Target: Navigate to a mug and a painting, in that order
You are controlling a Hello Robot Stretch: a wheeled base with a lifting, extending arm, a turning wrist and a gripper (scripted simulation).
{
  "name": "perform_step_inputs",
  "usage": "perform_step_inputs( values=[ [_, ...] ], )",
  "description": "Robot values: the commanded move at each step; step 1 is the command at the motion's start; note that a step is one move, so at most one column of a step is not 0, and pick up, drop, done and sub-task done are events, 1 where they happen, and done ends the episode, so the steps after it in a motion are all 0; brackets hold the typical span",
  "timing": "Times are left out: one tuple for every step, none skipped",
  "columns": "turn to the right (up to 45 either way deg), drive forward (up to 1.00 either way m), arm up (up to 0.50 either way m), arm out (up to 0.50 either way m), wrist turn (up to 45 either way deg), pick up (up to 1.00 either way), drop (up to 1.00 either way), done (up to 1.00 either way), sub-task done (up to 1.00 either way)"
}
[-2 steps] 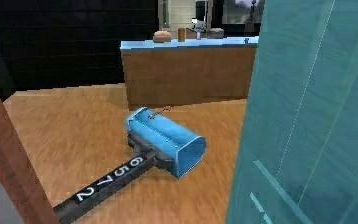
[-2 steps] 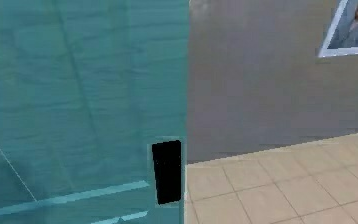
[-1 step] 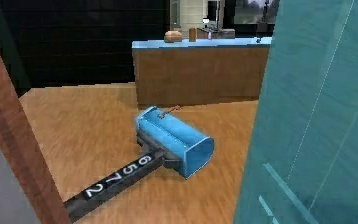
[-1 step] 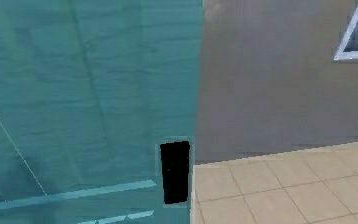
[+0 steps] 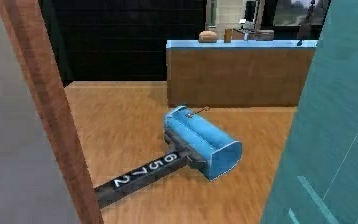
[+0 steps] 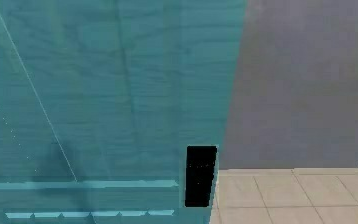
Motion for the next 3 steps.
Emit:
perform_step_inputs(
  values=[
    [0.0, 0.9, 0.0, 0.0, 0.0, 0.0, 0.0, 0.0, 0.0],
    [45.0, 0.0, 0.0, 0.0, 0.0, 0.0, 0.0, 0.0, 0.0],
    [33.0, 0.0, 0.0, 0.0, 0.0, 0.0, 0.0, 0.0, 0.0]
  ],
)
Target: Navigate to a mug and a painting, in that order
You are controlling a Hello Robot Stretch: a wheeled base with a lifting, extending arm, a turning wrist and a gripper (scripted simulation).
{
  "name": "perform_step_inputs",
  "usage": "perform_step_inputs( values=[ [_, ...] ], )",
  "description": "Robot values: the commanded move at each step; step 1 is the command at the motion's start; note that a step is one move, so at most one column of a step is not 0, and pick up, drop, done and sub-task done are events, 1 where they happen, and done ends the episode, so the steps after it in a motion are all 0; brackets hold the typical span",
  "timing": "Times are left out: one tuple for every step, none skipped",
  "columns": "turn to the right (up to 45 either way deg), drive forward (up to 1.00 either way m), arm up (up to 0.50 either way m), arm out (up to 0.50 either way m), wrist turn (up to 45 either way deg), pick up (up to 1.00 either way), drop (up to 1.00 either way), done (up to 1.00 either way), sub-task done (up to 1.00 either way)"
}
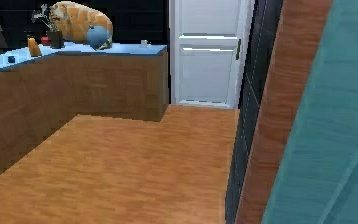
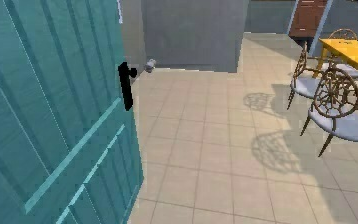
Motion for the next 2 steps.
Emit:
perform_step_inputs(
  values=[
    [0.0, 0.1, 0.0, 0.0, 0.0, 0.0, 0.0, 0.0, 0.0],
    [-45.0, 0.0, 0.0, 0.0, 0.0, 0.0, 0.0, 0.0, 0.0]
  ],
)
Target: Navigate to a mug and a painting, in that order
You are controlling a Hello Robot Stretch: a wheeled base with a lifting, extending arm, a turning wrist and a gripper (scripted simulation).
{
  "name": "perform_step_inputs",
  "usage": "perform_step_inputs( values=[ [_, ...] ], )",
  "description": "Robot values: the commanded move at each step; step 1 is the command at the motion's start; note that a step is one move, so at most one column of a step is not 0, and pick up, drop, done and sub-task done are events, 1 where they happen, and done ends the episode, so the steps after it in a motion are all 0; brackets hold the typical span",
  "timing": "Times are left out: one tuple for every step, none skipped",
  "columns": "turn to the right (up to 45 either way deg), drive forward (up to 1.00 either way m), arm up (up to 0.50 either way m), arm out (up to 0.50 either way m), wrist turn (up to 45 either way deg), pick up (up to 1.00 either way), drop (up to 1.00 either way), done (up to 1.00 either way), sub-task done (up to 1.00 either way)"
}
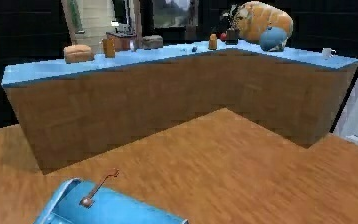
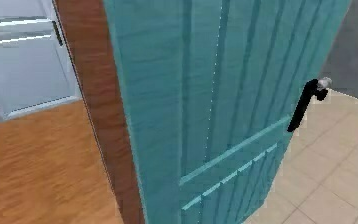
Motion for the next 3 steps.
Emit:
perform_step_inputs(
  values=[
    [-45.0, 0.0, 0.0, 0.0, 0.0, 0.0, 0.0, 0.0, 0.0],
    [-33.0, 0.0, 0.0, 0.0, 0.0, 0.0, 0.0, 0.0, 0.0],
    [0.0, 0.2, 0.0, 0.0, 0.0, 0.0, 0.0, 0.0, 0.0]
  ],
)
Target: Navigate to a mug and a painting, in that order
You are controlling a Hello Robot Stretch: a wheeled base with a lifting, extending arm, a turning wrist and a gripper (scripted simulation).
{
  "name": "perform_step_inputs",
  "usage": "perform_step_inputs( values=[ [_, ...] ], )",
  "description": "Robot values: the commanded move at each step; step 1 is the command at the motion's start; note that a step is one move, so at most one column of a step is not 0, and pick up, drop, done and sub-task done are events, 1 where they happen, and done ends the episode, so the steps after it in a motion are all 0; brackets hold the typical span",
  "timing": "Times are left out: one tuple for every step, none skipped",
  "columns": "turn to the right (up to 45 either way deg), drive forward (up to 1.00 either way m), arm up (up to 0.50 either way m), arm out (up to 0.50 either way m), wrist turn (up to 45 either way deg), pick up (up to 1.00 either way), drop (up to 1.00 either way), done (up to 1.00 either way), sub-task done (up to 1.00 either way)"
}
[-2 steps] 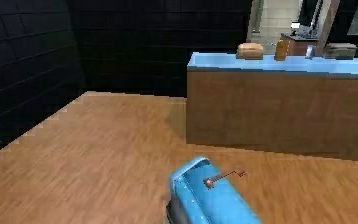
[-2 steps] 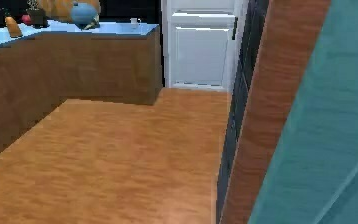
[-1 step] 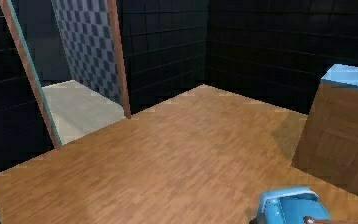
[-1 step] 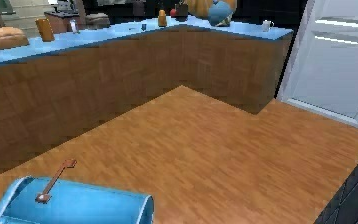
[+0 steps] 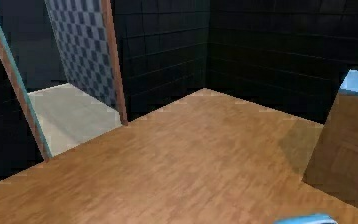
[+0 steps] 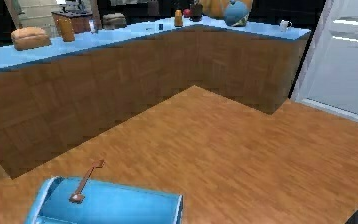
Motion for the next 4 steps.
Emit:
perform_step_inputs(
  values=[
    [45.0, 0.0, 0.0, 0.0, 0.0, 0.0, 0.0, 0.0, 0.0],
    [39.0, 0.0, 0.0, 0.0, 0.0, 0.0, 0.0, 0.0, 0.0],
    [0.0, 0.4, 0.0, 0.0, 0.0, 0.0, 0.0, 0.0, 0.0],
    [45.0, 0.0, 0.0, 0.0, 0.0, 0.0, 0.0, 0.0, 0.0]
  ],
)
